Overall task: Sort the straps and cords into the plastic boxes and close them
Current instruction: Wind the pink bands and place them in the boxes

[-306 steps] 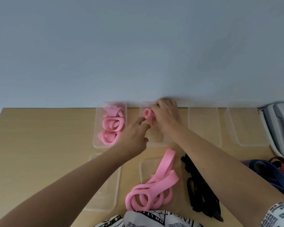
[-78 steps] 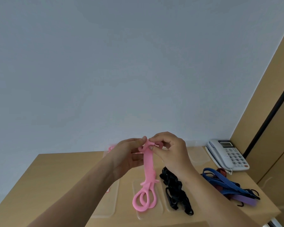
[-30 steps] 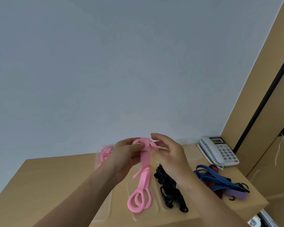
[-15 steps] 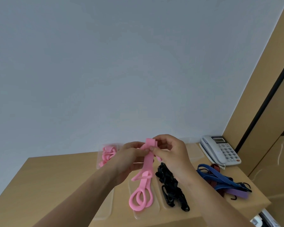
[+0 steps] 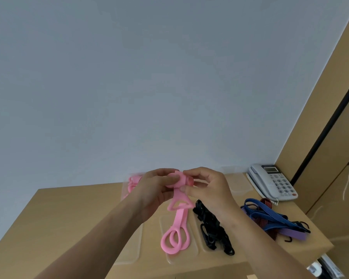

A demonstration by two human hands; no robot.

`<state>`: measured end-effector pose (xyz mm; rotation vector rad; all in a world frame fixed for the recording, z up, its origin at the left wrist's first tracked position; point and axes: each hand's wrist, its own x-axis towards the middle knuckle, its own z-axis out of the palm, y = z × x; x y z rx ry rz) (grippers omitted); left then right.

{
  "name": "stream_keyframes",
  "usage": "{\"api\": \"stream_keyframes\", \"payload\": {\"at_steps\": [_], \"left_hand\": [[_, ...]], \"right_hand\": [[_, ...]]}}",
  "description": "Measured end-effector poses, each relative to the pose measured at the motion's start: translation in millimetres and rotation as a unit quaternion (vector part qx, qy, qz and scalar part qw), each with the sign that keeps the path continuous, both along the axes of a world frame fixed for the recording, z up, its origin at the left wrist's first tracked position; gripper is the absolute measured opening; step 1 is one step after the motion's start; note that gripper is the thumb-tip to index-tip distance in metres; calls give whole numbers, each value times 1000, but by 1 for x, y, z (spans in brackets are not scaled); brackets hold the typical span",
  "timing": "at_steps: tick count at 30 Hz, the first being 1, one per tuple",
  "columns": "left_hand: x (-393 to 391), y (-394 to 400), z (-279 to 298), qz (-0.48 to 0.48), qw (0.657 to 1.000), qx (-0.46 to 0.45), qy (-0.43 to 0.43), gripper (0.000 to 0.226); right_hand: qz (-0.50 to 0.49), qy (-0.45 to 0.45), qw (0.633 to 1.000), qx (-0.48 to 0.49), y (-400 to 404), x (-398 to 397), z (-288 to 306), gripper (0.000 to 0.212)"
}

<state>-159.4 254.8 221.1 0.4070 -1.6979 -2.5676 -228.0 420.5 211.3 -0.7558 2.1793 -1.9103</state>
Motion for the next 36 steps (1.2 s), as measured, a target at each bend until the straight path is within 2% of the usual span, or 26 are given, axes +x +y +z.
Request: {"api": "stream_keyframes", "payload": {"at_steps": [3,7,12,16,20,24,28,32,36], "left_hand": [[4,-1,-1,9,1000,3,4,30],[9,-3,0,6,1000,-5,10,32],[15,-10,-4,3,999,-31,18,46],[20,-11,-8,22,998,-64,9,61],[26,-16,-13,3,1000,-17,13,63],[35,-22,-20,-66,998,1,4,45],[46,-34,-21,-134,988,-69,-28,31],[56,-43,-17,-170,982,-49,-72,54],[61,-53,-19,-158,983,-31,-93,58]], "right_hand": [[-18,-64,998,-14,-1,0,-1,23],[17,-195,980,-35,-5,3,-1,29],[81,-262,959,-67,-9,6,-1,32],[98,-254,958,-93,-13,11,-2,41],[84,-230,966,-84,-20,17,-5,48],[50,-214,970,-101,-28,22,-9,47],[42,-187,977,-91,-36,31,-10,38],[34,-145,986,-78,-43,40,-9,40],[30,-116,991,-52,-49,54,-15,46]]}}
